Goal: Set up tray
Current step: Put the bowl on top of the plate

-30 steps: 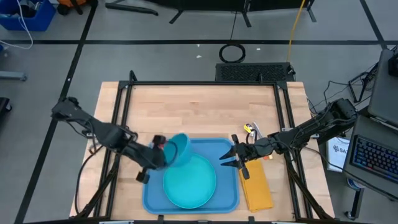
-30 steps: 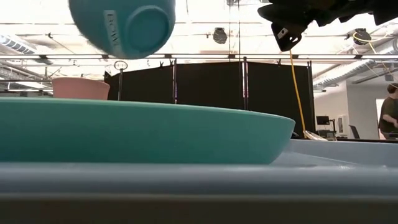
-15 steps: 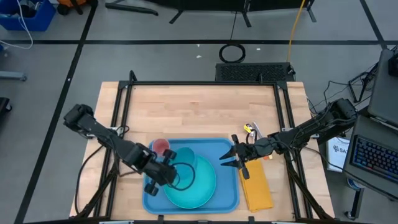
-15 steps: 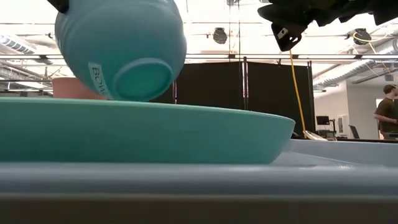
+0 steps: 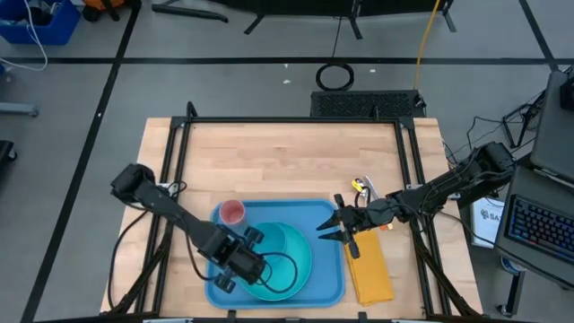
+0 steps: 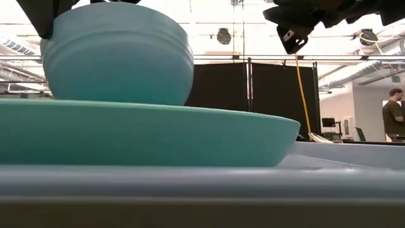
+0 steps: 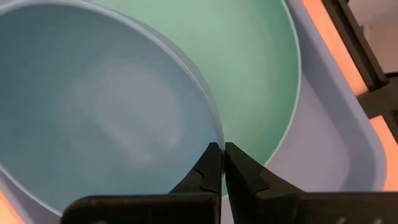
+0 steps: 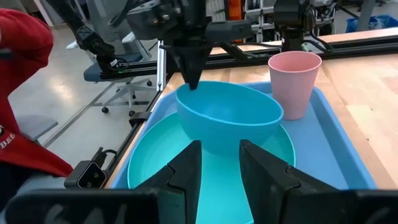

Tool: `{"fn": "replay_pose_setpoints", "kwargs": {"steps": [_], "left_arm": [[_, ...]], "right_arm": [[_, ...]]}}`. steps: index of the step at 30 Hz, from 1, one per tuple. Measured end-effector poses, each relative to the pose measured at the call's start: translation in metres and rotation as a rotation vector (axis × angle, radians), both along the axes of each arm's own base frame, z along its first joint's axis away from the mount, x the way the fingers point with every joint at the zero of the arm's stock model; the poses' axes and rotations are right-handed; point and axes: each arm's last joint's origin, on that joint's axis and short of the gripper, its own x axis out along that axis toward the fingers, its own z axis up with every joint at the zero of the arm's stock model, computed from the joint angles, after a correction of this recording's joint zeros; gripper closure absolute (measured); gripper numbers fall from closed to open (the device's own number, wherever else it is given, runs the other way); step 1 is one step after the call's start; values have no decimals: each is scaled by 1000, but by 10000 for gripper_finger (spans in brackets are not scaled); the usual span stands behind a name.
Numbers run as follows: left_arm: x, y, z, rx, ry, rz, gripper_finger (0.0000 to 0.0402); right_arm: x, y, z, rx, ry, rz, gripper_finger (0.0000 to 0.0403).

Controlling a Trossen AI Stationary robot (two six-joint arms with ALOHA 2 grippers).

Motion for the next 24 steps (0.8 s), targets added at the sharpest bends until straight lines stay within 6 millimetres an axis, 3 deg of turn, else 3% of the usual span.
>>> {"fn": "replay_pose_setpoints", "kwargs": {"steps": [7, 24], "left_arm": [[5, -12, -6, 6, 15, -43, 397], [11, -13, -6, -43, -12, -94, 397]], "right_arm": [[-5, -2, -10, 2, 2, -1, 303], [-7, -3, -14, 33, -1, -8, 303]]}}
